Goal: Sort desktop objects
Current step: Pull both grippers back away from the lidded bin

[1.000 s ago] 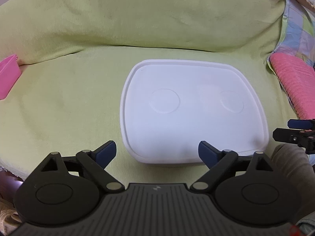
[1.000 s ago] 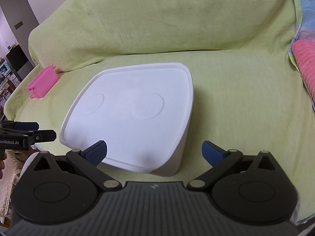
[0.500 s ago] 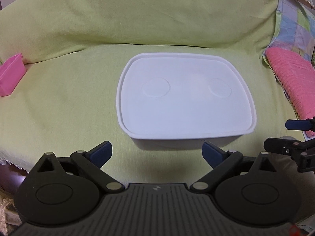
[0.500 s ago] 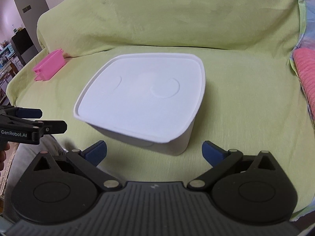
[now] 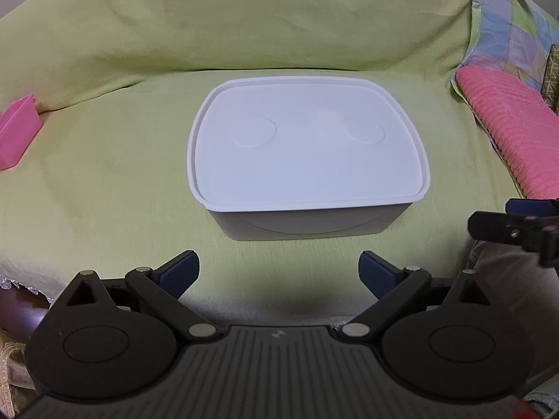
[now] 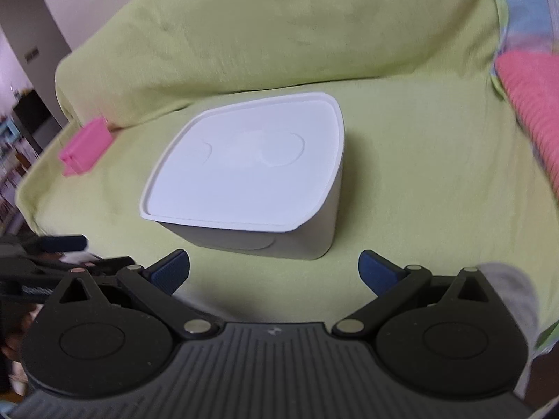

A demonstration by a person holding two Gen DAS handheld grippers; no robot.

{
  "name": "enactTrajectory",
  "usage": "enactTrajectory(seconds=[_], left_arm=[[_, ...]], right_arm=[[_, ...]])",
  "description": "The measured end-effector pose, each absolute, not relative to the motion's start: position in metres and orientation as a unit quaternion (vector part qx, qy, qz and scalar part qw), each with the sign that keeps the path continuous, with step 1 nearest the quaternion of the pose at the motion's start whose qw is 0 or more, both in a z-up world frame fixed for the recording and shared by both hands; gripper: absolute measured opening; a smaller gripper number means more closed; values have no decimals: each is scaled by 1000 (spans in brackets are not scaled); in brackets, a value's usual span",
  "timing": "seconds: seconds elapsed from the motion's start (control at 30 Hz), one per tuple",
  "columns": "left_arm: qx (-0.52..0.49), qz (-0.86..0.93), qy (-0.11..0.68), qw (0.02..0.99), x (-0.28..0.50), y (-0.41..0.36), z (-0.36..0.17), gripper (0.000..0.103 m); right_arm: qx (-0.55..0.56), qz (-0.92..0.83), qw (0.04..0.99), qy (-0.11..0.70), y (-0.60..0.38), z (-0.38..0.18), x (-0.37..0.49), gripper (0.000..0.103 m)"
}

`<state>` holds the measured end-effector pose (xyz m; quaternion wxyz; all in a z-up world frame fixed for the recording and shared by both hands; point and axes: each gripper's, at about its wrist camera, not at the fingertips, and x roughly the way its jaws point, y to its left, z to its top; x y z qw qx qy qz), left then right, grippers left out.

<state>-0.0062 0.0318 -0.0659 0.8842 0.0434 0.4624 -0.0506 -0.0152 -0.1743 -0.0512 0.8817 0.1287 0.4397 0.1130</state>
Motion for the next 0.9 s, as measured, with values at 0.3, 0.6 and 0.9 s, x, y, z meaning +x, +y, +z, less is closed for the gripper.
enactTrajectory(seconds=[0.3, 0.6, 0.9], left_arm=[[82, -33, 466, 881, -12, 20, -75, 99], [69, -28, 469, 880, -13, 26, -76, 99], [72, -37, 465, 882, -9, 25, -64, 99]], right_arm=[[84, 84, 873, 472, -159, -63, -13, 102], [24, 44, 887, 459, -146, -59, -13, 102], [116, 51, 883, 453, -158, -47, -3, 102]])
